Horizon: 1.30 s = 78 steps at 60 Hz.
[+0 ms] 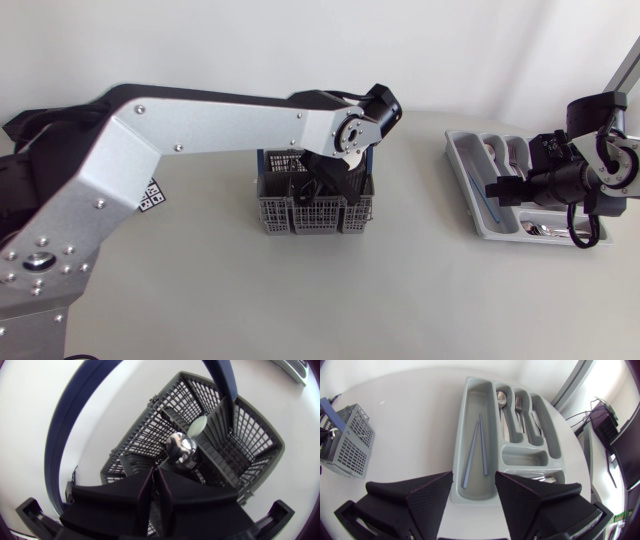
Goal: Transfer all utensils from the basket to the drawer tray.
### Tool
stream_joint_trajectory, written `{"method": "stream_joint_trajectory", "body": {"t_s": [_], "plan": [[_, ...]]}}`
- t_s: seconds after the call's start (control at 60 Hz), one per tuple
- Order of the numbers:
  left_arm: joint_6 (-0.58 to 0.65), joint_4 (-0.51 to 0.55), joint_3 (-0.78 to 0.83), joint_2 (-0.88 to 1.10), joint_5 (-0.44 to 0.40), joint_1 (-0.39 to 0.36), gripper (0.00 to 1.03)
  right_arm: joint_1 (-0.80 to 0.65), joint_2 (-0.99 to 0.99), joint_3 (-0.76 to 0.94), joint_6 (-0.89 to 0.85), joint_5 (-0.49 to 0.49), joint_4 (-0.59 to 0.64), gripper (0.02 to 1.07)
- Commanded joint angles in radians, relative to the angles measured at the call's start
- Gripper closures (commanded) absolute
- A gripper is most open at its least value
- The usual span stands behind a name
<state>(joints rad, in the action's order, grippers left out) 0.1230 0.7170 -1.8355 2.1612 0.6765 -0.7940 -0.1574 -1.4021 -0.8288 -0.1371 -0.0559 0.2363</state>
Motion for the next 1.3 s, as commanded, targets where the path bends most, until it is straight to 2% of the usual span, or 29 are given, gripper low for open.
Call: {"method": "stream_joint_trajectory", "body": {"t_s": [0.0,0.167,0.483,0.683,0.817,0.917,1.033,1.2,1.283], "plan": [[-0.008,0.002,0.085,-0.034,0.015,0.015,1.00,0.010,0.014,0.034,0.017,-0.010,-0.011,0.44],[0.041,-0.126,0.248,-0.155,0.018,0.010,1.00,0.015,0.011,0.042,0.013,-0.010,-0.022,0.44],[0.248,-0.493,0.547,-0.343,0.184,-0.080,1.00,0.039,0.014,0.043,0.011,-0.019,-0.023,0.44],[0.359,-0.666,0.642,-0.446,0.209,-0.106,1.00,0.047,0.049,0.060,0.001,-0.019,-0.023,0.44],[0.360,-0.676,0.644,-0.537,0.196,-0.106,1.00,0.075,0.117,0.077,-0.022,0.005,-0.023,0.44],[0.356,-0.668,0.640,-0.609,0.132,-0.106,1.00,0.099,0.166,0.083,-0.035,0.042,-0.009,0.44],[0.343,-0.631,0.621,-0.699,0.106,-0.119,1.00,0.121,0.212,0.080,-0.041,0.099,0.015,0.44],[0.248,-0.465,0.541,-0.768,0.005,-0.119,1.00,0.140,0.307,0.068,-0.052,0.248,0.055,0.44],[0.175,-0.375,0.506,-0.778,-0.101,-0.103,1.00,0.159,0.350,0.057,-0.052,0.329,0.083,0.44]]}}
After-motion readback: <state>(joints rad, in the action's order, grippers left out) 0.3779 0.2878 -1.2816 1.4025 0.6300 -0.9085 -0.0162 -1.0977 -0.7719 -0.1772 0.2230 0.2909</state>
